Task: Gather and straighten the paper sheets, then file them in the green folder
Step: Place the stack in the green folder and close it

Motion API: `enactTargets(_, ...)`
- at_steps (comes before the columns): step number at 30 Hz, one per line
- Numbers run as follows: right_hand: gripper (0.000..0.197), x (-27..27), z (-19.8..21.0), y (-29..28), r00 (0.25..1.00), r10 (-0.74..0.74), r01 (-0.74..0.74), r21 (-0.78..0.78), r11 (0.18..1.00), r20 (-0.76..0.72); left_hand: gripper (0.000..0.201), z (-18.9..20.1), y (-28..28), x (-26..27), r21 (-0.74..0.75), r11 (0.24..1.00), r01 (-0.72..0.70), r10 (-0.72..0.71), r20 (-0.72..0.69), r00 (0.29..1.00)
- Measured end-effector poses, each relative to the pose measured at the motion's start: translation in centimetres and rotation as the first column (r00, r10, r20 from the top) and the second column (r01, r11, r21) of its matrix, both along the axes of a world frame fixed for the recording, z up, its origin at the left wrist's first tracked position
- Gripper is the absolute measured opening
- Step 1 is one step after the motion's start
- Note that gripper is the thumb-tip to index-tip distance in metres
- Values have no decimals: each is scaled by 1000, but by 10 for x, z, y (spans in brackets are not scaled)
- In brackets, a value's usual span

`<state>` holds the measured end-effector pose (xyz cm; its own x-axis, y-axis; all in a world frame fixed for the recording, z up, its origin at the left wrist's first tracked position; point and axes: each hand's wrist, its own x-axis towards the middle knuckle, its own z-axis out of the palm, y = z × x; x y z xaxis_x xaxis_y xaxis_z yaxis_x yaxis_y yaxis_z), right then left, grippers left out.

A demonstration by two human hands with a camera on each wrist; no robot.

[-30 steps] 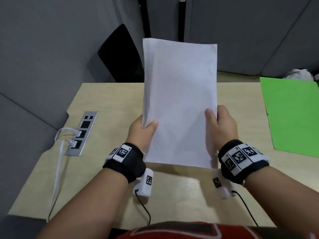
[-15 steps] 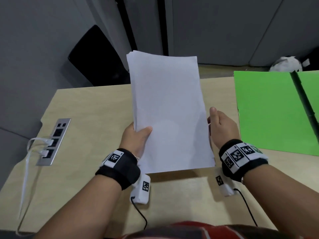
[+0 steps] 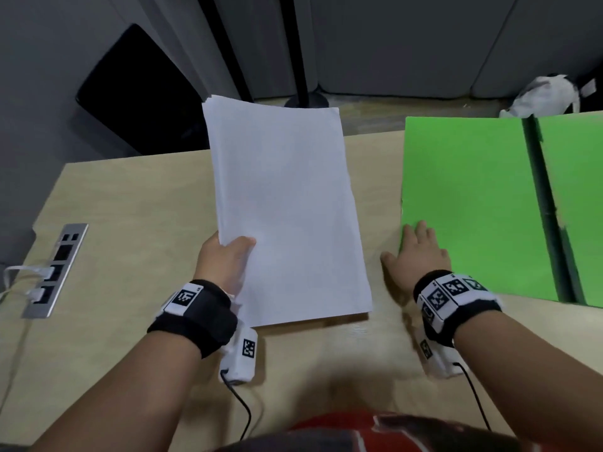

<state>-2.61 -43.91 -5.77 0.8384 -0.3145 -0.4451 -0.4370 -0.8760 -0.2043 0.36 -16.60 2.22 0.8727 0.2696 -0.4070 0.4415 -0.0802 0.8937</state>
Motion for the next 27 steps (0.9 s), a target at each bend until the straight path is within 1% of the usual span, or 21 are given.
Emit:
enactTargets(2,63,1,6,14,996,85,-88,172,981,24,14,1,-2,2,13,1000,-12,12,1,1000)
enactTargets(4,52,2,17,25,992,122,-125,367,922,30,14,3,-1,2,37,999,-26,26,-9,1000)
enactTargets(5,50,3,23,27,995,92,-100,437,894,38,14,3,0,3,42,999,-34,35,-10,999)
enactTargets(6,48,3,28,25,998,24,-51,474,879,64,13,3,1,3,46,998,-42,43,-12,999)
enactTargets(7,46,4,32,19,990,-73,9,477,879,116,13,3,3,2,51,997,-49,50,-17,999)
enactTargets(8,46,5,34,11,970,-163,78,407,910,179,13,3,4,2,57,997,-52,53,-21,998)
enactTargets(9,47,5,33,1,949,-217,154,267,951,228,14,4,5,1,59,997,-52,53,-20,998)
enactTargets(10,50,6,30,-11,944,-242,224,100,969,224,14,4,6,-1,60,997,-50,51,-19,999)
enactTargets(11,53,5,28,-23,942,-284,290,-12,957,180,13,5,6,-2,60,997,-49,50,-20,999)
enactTargets(12,55,4,25,-32,931,-344,352,-54,934,118,13,6,6,-4,56,997,-52,53,-22,998)
enactTargets(14,59,0,19,-41,906,-424,424,-24,905,14,15,6,7,-6,40,997,-59,60,-22,998)
enactTargets(16,66,-5,14,-37,920,-392,393,19,920,-26,16,6,9,-7,33,998,-62,63,-23,998)
enactTargets(18,68,-6,15,-23,953,-301,302,20,953,-28,16,5,11,-7,40,997,-60,61,-34,998)
enactTargets(20,65,-4,19,-5,977,-207,209,53,976,-46,15,5,13,-8,39,998,-55,57,-33,998)
enactTargets(22,61,-3,23,15,993,-107,112,126,986,-44,15,5,17,-9,43,997,-57,58,-41,997)
enactTargets(24,59,-2,31,36,998,-55,56,287,956,-11,16,5,23,-11,39,998,-57,58,-37,998)
enactTargets(27,52,-4,50,65,999,-24,36,532,846,-29,18,4,35,-15,45,997,-68,70,-31,997)
